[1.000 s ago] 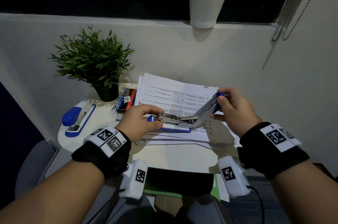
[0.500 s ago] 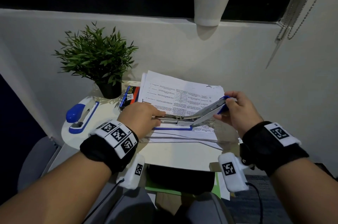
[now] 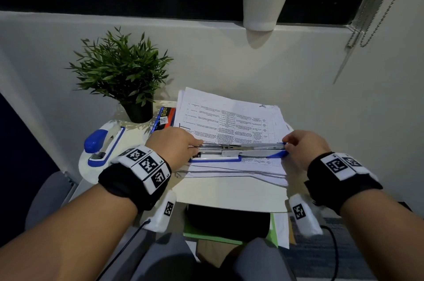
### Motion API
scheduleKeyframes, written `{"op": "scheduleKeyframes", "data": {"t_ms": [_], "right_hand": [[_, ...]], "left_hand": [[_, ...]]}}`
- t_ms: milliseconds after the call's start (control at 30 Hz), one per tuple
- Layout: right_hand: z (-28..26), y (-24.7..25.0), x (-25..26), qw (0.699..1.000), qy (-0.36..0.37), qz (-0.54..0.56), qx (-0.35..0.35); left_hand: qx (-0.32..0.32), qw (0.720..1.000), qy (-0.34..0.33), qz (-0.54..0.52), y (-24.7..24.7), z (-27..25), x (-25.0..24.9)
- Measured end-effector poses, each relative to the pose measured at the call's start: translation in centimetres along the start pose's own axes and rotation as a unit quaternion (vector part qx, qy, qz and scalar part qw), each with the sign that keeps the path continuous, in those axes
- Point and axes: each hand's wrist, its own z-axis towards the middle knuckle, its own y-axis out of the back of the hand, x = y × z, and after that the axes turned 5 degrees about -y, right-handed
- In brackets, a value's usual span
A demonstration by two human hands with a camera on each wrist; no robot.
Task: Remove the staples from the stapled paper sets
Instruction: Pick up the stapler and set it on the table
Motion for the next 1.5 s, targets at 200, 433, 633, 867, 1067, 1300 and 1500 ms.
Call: {"op": "scheduleKeyframes", "data": {"t_ms": [200,433,633,867,1067,1300,1500], "right_hand": [[-2.9,0.3,3.8,0.966,0.180,-0.168,-0.080],[-7.4,-4.9,7.3,0.914,0.349,-0.181,0.096],[-7.5,-5.3,7.5,0.912,0.318,-0.231,0.116],[-7.2,-5.0,7.7,0.922,0.297,-0.200,0.150],[-7.4,-5.2,7.2,0.922,0.309,-0.188,0.135],[-7.2,-5.2,7.0,0.921,0.311,-0.191,0.140],[-7.2,-5.1,7.2,0.923,0.302,-0.184,0.151]], "left_hand": [[-0.002,1.000,0.000,-0.013,0.0,-0.1,-0.1],[-0.003,0.989,0.052,-0.137,0.7,-0.1,0.4],[-0.093,0.974,0.161,-0.132,2.2,0.7,4.3],[0.120,0.982,0.123,0.074,1.9,2.7,5.3],[0.106,0.987,0.105,0.057,2.6,2.5,4.1],[0.114,0.986,0.107,0.048,2.8,1.4,4.5],[0.092,0.987,0.131,-0.011,2.9,0.6,5.0]]}}
